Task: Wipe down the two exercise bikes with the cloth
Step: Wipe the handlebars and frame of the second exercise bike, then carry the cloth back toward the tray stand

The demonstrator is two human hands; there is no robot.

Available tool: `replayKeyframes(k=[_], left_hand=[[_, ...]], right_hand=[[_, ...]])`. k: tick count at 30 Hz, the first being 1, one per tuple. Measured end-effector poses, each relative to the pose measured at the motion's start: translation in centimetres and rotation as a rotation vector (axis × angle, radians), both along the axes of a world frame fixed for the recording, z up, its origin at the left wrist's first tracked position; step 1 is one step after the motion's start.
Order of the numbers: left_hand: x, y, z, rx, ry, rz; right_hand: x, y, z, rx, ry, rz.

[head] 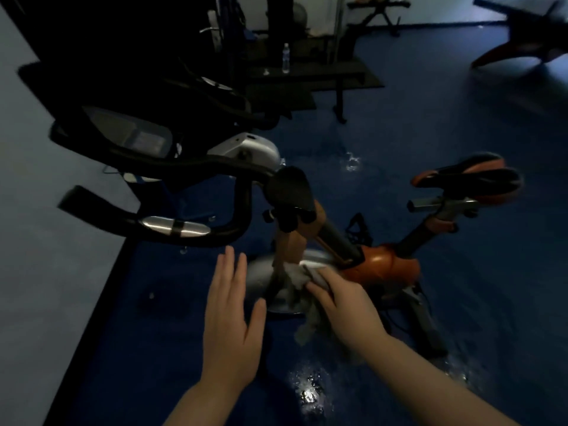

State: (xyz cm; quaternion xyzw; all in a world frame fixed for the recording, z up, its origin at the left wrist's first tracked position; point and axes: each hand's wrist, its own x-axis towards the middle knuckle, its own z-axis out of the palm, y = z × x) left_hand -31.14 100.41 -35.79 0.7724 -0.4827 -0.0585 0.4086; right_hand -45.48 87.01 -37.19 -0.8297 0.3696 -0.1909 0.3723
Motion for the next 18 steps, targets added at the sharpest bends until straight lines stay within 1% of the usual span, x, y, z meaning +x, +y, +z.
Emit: replayKeyframes(k=[3, 6, 9, 11, 15, 18], left_hand=[[-3.6, -1.5, -2.3, 0.068, 0.095, -0.082], [-7.6, -3.9, -4.4, 0.2, 0.206, -0.143], [-12.1, -6.9, -6.1, 0.348, 0.252, -0.239], [-15.3, -9.0, -7.0, 0.409, 0.268, -0.318], [-22.0, -12.9, -8.2, 0.448, 0.263, -0.421], [-26.6, -15.5, -8.7, 0.462, 0.273, -0.502]], right_hand=[[-4.9, -1.0, -1.4, 0.027, 0.106, -0.085], [-11.1, -2.1, -2.2, 0.064, 0.175, -0.189], [-17.7, -3.2, -3.2, 0.081, 0.234, -0.311], [-22.2, -3.7, -3.9, 0.097, 0.267, -0.4], [-30.6, -4.5, -5.2, 0.139, 0.297, -0.519], [-35.4, -5.5, -5.9, 0.155, 0.315, -0.576]])
